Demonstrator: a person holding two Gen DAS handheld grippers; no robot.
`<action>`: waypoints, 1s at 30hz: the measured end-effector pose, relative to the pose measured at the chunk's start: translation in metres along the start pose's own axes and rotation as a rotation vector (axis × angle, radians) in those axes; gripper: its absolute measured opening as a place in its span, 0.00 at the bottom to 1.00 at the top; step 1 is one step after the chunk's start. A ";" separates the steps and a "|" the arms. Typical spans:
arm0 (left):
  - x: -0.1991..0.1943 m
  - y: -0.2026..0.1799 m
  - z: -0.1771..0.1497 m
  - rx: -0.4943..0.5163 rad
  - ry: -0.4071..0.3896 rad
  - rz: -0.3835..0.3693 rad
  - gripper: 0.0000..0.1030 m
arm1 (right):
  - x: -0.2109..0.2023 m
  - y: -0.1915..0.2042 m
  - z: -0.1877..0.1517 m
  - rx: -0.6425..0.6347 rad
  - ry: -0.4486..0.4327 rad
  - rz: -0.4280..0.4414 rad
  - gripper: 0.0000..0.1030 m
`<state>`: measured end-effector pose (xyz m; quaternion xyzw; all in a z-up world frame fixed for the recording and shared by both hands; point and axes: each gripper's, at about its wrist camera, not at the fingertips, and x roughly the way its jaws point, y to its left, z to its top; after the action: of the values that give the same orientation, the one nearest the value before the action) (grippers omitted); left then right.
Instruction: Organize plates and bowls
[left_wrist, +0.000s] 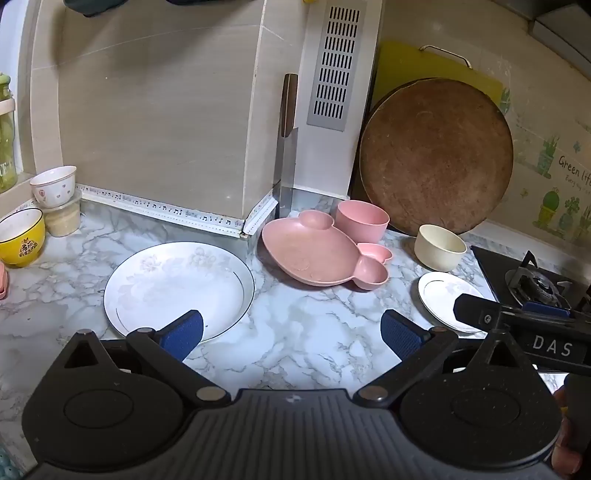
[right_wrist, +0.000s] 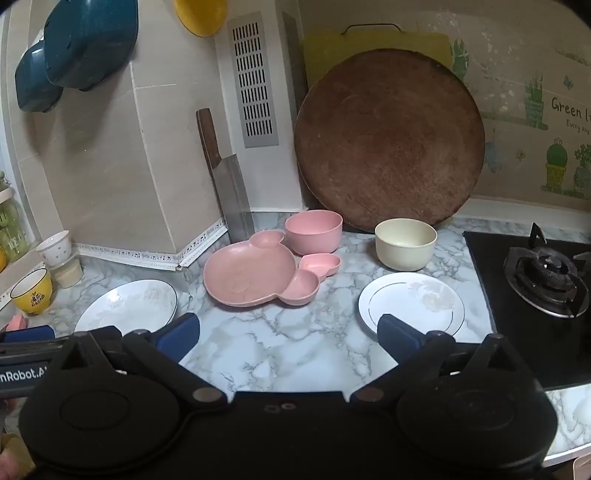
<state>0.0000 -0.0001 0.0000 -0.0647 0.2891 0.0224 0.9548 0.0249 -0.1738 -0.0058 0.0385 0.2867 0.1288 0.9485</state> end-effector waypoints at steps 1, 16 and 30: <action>0.000 0.000 0.000 -0.001 -0.001 0.004 1.00 | 0.000 0.001 0.000 -0.001 0.000 0.008 1.00; -0.004 0.002 0.003 -0.047 -0.019 -0.003 1.00 | -0.011 0.009 0.006 -0.056 -0.032 -0.011 1.00; -0.008 -0.002 0.001 -0.038 -0.014 0.002 1.00 | -0.014 0.008 0.007 -0.046 -0.025 -0.016 1.00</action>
<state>-0.0062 -0.0016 0.0060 -0.0827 0.2819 0.0293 0.9554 0.0152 -0.1694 0.0085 0.0158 0.2721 0.1275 0.9537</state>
